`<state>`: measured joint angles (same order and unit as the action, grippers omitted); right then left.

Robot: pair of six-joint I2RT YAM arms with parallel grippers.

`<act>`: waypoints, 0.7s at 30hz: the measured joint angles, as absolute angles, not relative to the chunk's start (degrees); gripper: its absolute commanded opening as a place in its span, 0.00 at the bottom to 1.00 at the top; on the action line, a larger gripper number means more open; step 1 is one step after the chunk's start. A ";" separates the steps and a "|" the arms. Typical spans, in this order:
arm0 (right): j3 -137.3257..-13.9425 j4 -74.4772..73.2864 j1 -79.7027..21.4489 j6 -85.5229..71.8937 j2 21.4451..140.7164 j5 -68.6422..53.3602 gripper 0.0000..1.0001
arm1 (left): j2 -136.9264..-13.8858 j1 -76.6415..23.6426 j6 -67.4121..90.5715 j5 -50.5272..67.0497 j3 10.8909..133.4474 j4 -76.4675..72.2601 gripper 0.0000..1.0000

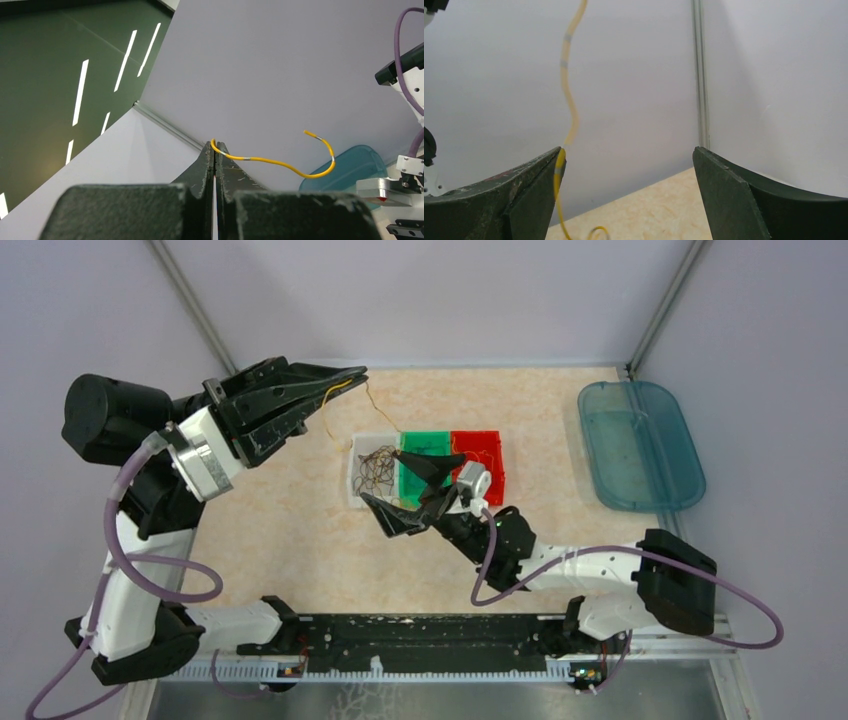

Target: Untangle the cables

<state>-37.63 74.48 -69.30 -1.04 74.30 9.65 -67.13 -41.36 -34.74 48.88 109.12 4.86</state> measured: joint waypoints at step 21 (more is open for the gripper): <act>-35.57 62.81 -70.02 -3.07 74.37 1.26 0.25 | -69.73 -41.36 -34.11 50.65 112.38 4.14 0.00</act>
<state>-35.57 62.81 -70.02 -3.07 74.37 1.26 -69.73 -41.36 -34.11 50.65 112.38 4.14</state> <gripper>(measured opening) 0.260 0.006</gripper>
